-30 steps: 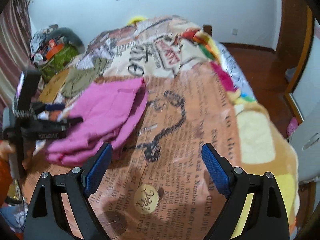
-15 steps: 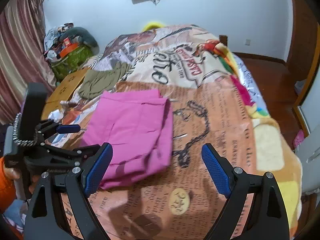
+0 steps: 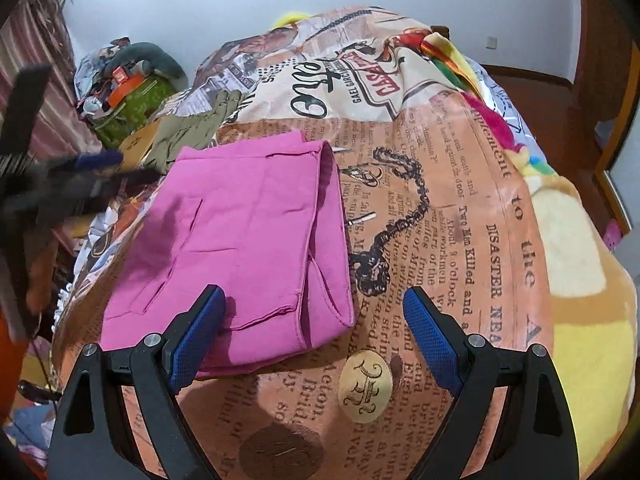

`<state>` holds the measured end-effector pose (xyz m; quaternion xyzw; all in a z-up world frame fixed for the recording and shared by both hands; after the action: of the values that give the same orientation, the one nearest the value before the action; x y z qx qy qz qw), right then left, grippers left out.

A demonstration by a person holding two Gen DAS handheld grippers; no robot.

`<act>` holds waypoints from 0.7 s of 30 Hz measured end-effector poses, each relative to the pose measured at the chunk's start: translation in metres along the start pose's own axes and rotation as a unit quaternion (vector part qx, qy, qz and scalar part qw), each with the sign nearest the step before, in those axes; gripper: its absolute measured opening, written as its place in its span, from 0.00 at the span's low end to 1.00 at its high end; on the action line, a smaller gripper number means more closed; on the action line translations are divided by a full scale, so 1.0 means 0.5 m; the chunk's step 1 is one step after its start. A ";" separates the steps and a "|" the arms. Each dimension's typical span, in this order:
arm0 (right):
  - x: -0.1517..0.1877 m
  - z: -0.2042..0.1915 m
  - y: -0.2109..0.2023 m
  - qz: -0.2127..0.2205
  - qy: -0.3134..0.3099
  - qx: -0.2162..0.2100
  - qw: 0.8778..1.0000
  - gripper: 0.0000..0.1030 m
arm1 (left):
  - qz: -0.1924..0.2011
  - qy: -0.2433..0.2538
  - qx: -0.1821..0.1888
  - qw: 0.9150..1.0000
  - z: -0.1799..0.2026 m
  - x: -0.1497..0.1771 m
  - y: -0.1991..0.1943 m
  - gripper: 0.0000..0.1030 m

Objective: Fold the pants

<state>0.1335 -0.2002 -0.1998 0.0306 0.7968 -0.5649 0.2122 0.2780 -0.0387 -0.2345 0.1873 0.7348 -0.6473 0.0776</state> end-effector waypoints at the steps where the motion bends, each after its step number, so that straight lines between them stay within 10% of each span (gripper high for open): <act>1: 0.001 -0.001 -0.001 0.003 -0.003 0.003 1.000 0.86 | -0.004 -0.006 -0.005 1.000 -0.013 -0.017 0.010 0.86; 13: -0.005 0.014 0.004 0.000 -0.001 -0.004 1.000 0.86 | -0.119 0.006 -0.048 0.992 -0.040 -0.092 0.215 0.87; 21: -0.018 0.048 -0.021 0.011 0.016 0.020 1.000 0.86 | -0.106 0.039 -0.049 0.992 -0.040 -0.038 0.178 0.87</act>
<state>0.1460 -0.2241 -0.1935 0.0526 0.7880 -0.5781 0.2053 0.3312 -0.0142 -0.3066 0.1294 0.7838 -0.6073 -0.0117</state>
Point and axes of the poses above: each gripper's, at about its wrist camera, not at the fingertips, and y roughly the way its jaws point, z to its right, x to its underside, the point moved 4 cm from there along y, roughly the way its jaws point, and after that the axes turned 10 degrees about -z, right-handed, at the moved point
